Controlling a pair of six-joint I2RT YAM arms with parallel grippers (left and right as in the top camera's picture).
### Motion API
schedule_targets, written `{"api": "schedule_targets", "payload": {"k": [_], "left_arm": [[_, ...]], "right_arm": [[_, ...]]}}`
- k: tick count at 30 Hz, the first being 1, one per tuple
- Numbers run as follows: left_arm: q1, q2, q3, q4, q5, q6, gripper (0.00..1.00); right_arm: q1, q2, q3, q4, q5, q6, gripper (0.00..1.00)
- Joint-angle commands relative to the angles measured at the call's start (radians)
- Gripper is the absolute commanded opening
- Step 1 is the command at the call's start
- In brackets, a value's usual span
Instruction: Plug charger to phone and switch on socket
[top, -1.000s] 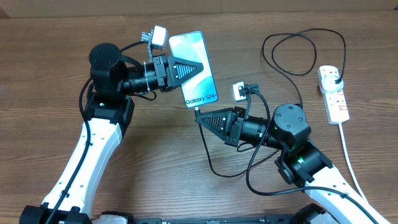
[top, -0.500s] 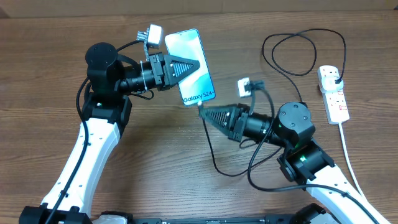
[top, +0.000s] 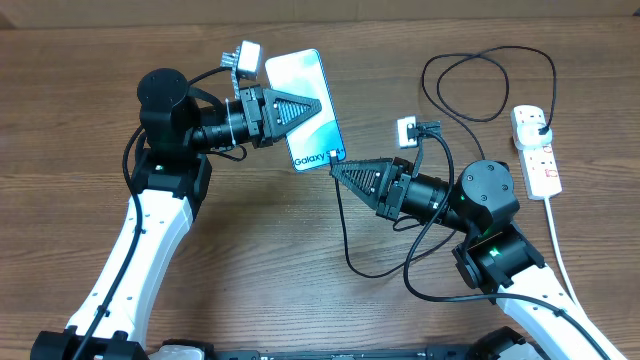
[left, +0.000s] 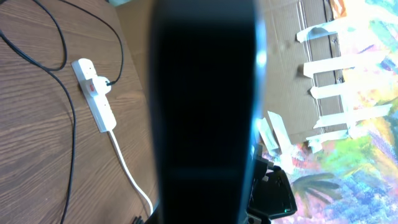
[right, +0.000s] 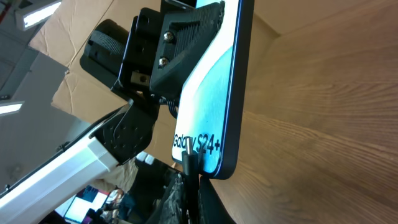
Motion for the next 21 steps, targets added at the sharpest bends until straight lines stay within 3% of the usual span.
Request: {"api": "schedule_targets", "payload": {"k": [1, 8, 21], "left_arm": [[-0.013, -0.019, 0.01, 0.006, 0.075, -0.016, 0.04], [-0.013, -0.019, 0.01, 0.006, 0.058, -0.016, 0.04], [-0.013, -0.019, 0.01, 0.006, 0.026, -0.016, 0.04]], "right_arm": [[-0.016, -0.007, 0.008, -0.02, 0.013, 0.003, 0.04], [-0.014, -0.007, 0.008, -0.107, 0.01, 0.0, 0.04], [-0.014, -0.007, 0.008, -0.106, -0.071, 0.0, 0.04]]}}
